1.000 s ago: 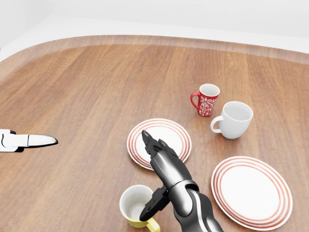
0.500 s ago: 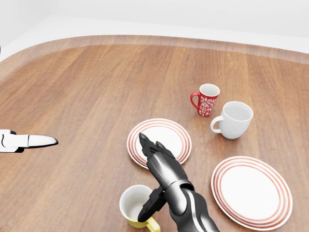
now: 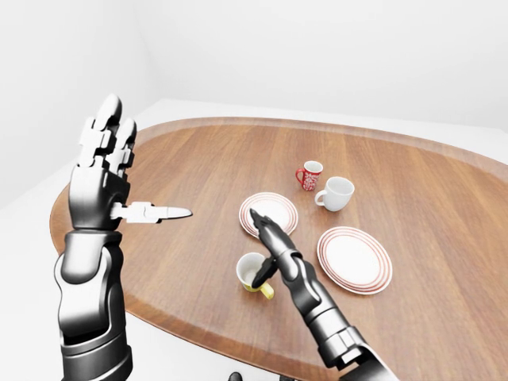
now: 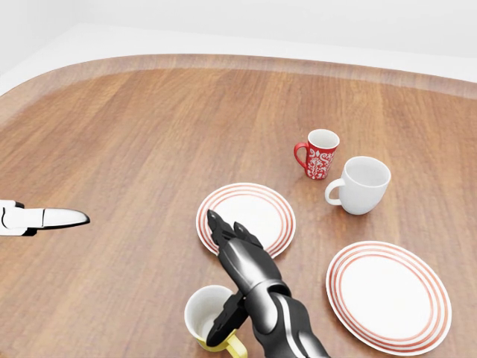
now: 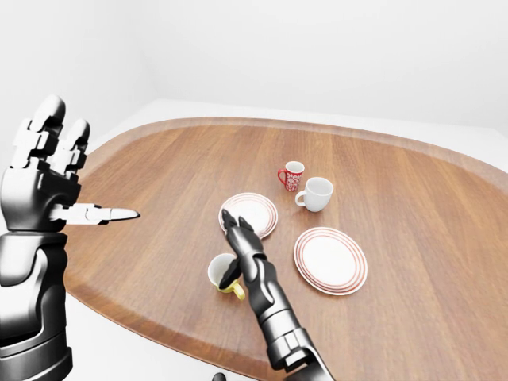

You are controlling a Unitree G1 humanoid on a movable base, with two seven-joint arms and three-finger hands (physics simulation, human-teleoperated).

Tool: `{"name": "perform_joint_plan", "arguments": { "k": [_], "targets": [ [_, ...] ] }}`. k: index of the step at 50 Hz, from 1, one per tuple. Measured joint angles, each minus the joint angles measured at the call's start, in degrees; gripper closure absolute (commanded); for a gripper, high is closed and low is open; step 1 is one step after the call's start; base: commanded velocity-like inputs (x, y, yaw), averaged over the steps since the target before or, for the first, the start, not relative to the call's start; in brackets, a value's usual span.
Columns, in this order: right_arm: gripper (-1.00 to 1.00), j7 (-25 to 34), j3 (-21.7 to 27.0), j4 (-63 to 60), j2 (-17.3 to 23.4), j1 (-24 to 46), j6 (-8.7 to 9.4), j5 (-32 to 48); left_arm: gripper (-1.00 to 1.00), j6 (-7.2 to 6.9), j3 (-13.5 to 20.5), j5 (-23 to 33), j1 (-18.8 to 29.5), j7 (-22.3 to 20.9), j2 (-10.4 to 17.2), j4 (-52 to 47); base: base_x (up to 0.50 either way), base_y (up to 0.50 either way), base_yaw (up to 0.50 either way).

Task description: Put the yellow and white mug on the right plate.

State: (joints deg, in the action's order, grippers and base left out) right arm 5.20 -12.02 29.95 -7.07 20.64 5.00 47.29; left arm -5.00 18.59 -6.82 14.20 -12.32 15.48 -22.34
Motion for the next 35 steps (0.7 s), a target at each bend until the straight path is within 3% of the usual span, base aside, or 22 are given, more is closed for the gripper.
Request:
{"name": "perform_joint_plan", "arguments": {
  "k": [35],
  "targets": [
    [-1.00, -2.73, -0.90, 4.86, -1.05, -0.70, 0.00, 1.38, -0.89, 0.00, -0.22, 0.24, -0.13, -0.15, -0.24, -0.37, 0.00, 0.00, 0.00]
  ]
}}
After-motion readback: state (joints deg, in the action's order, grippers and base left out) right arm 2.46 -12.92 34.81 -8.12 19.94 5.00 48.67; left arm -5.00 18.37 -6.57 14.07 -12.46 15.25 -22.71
